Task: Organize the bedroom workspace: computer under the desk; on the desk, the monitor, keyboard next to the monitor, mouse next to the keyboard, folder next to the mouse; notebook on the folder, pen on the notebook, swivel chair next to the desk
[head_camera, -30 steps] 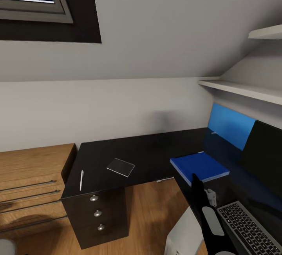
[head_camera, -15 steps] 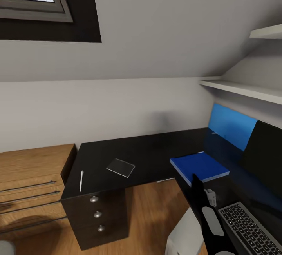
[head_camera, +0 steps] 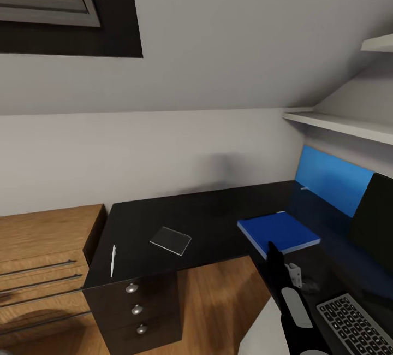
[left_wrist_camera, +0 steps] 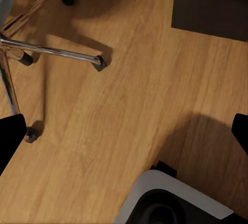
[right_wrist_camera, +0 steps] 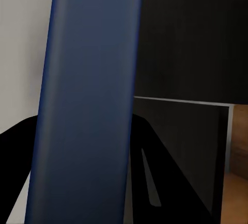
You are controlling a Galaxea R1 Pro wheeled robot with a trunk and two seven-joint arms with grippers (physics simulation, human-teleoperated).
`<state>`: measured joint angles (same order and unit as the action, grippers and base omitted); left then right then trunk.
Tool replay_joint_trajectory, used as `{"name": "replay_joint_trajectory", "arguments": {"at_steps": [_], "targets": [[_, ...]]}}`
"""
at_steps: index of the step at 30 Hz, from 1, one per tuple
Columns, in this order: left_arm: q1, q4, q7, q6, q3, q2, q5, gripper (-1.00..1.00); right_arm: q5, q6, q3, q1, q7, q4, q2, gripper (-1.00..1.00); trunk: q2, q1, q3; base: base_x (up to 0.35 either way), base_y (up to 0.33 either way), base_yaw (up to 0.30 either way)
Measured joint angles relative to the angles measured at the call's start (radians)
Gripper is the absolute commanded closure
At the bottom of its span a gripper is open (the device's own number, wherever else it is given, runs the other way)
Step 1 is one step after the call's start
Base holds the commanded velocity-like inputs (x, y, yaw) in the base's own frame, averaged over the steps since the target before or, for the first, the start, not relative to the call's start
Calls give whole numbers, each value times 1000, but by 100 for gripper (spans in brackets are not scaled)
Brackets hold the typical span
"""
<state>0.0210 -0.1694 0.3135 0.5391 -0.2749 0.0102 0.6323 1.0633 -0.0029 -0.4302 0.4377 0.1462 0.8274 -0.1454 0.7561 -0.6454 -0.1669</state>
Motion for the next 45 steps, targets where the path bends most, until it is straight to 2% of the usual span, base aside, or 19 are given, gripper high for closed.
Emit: {"name": "replay_joint_trajectory", "arguments": {"at_steps": [4,45], "targets": [[0,0,2,0,0,0,0,-100,0,-9,0,0,0,0,1,100,0,0,0,4,2,0],[0,0,1,-2,2,-1,1,-100,0,-15,-2,0,-2,0,1,100,287,-157,-129,0,0,0]]}}
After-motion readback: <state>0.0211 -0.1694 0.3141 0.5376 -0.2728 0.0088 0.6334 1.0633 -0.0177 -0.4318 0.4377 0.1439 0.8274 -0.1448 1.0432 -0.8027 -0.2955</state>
